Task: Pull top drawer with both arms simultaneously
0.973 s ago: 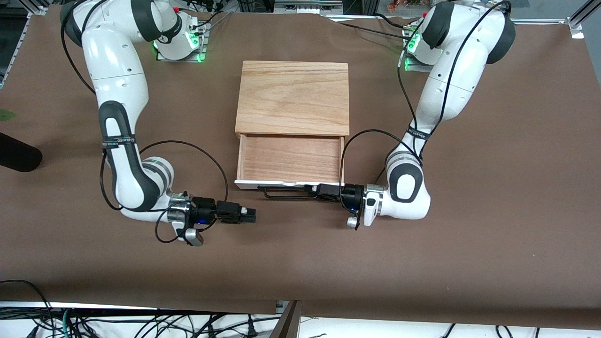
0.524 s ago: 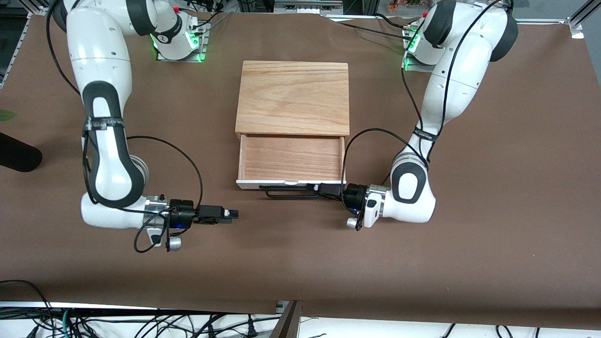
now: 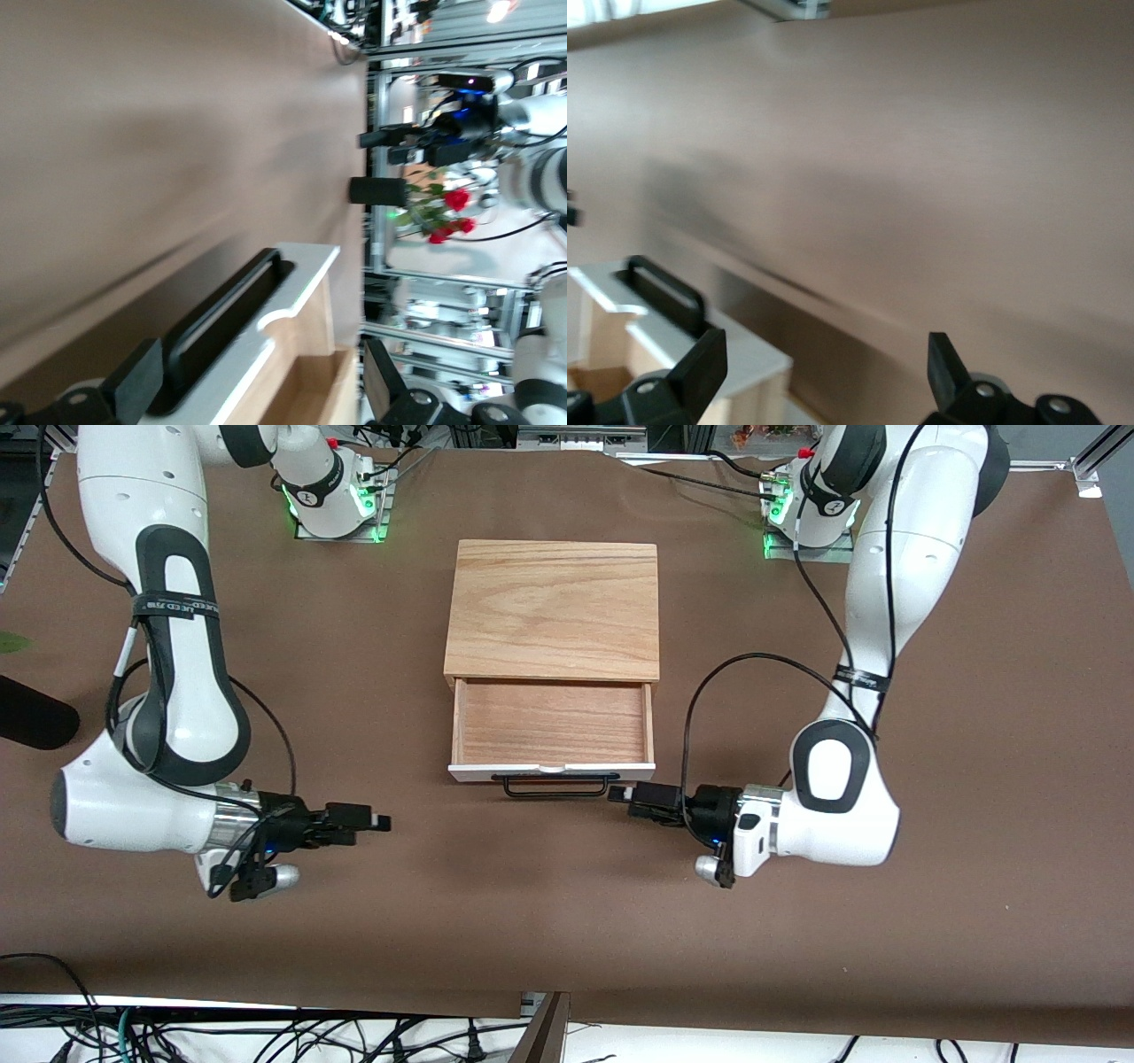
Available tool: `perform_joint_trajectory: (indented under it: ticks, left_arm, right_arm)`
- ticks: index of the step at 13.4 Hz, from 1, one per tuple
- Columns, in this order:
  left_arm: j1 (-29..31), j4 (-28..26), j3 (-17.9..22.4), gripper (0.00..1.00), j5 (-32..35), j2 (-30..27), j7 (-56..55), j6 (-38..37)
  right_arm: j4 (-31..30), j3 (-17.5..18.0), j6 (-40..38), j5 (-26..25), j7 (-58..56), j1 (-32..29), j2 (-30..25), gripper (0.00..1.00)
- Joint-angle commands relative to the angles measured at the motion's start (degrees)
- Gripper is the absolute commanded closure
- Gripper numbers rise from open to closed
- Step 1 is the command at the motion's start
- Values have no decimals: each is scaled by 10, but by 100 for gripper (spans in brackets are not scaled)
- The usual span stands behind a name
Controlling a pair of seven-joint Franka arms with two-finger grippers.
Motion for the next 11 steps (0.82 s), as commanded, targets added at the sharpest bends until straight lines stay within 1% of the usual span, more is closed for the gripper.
perform_joint_trajectory:
  ticks: [1, 2, 3, 4, 5, 6, 7, 8, 9, 10, 11]
  left_arm:
    - [6, 45, 5, 0, 102, 6, -7, -21]
    - [7, 49, 5, 0, 146, -4, -12, -30]
    - [6, 47, 8, 0, 190, -27, -21, -33]
    - [7, 46, 8, 0, 249, -44, -23, -34]
    - [9, 46, 9, 0, 299, -62, -23, -35]
    - [11, 45, 9, 0, 346, -78, -24, -35]
    - [13, 43, 9, 0, 383, -104, -23, -40]
    - [24, 41, 9, 0, 412, -124, -23, -63]
    - [41, 41, 9, 0, 432, -133, -23, -84]
    - [55, 42, 10, 0, 456, -145, -23, -103]
    - [66, 39, 11, 0, 494, -161, -24, -128]
  right_arm:
    - [-2, -34, -16, -57, 8, -1, -9, 0]
    - [-3, -38, -26, -79, 8, -1, -17, 0]
    - [-3, -47, -37, -98, 8, -2, -20, 0]
    - [-4, -60, -49, -112, 7, -1, -21, 0]
    - [-10, -76, -57, -124, 8, 4, -34, 0]
    - [-21, -79, -59, -151, 8, 4, -44, 0]
    - [-43, -78, -59, -176, 8, 1, -69, 0]
    - [-67, -78, -57, -196, 8, 0, -101, 0]
    - [-87, -78, -56, -241, 8, 1, -131, 0]
    - [-101, -74, -55, -302, 5, 1, -159, 0]
    - [-107, -53, -53, -367, 5, -1, -187, 0]
